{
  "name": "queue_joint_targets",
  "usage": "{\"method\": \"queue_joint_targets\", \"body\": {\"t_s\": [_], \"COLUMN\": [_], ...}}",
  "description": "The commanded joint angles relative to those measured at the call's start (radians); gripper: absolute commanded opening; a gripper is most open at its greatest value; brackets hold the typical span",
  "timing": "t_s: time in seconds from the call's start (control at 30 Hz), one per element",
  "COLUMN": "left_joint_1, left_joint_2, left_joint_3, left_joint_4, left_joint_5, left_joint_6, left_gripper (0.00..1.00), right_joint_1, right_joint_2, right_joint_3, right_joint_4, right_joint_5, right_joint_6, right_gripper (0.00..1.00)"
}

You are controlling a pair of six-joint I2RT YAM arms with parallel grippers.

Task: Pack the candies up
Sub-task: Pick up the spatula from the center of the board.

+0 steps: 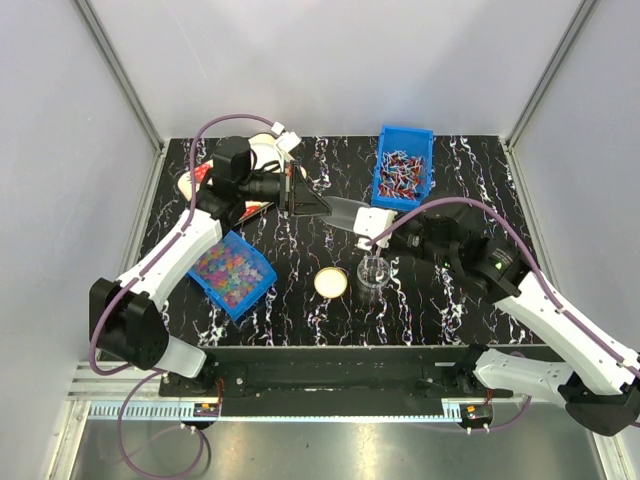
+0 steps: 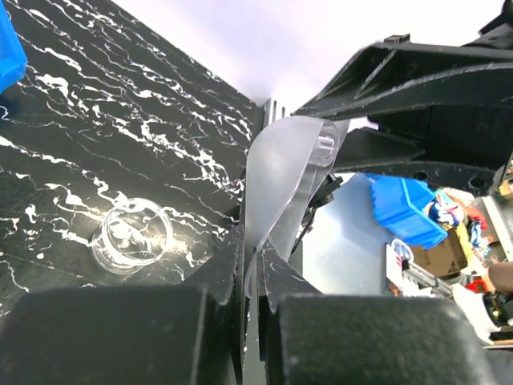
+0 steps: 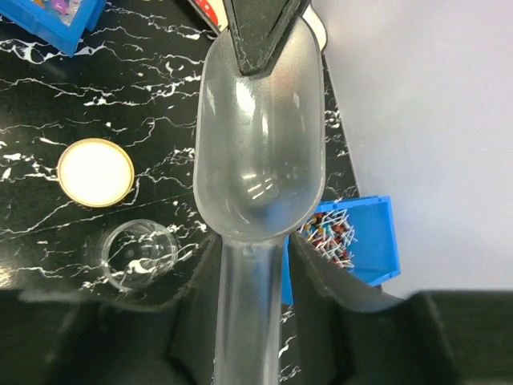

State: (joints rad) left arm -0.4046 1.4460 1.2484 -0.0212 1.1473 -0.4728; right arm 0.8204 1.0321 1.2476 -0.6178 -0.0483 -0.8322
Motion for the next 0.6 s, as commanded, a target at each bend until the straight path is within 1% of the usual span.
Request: {"method": "queue_joint_targets", "body": {"t_s": [0.0,0.07,0.13,0.57], "left_joint_1": [0.003,0.003,0.001,0.003], "left_joint_2": [-0.041,-0.042,-0.044,-0.039], "left_joint_3": [-0.018,-0.018,-0.018,-0.018], "left_joint_4": [0.139,0.142,0.148,0.153], "left_joint_5": [0.066,0.066,0.066,0.060], "left_joint_6": [-0.076,-0.084,-0.089,-0.096], "left_gripper": [0.00,0.00,0.00,0.00], "right_joint_1": [-0.010,-0.010,-0.010,-0.010], "right_joint_2": [-0.015,-0.007,0.000,0.013], "right_joint_3": [-0.010,-0.011,-0.011,-0.033], "right_joint_4": [0.070,0.084,0.095,0.130], "right_joint_5": [-0.030,-0.024,-0.021,-0.044], "right_joint_6": [-0.005,-0.007,-0.005,0.012], "right_gripper": [0.23,0.08,0.00,0.00]}}
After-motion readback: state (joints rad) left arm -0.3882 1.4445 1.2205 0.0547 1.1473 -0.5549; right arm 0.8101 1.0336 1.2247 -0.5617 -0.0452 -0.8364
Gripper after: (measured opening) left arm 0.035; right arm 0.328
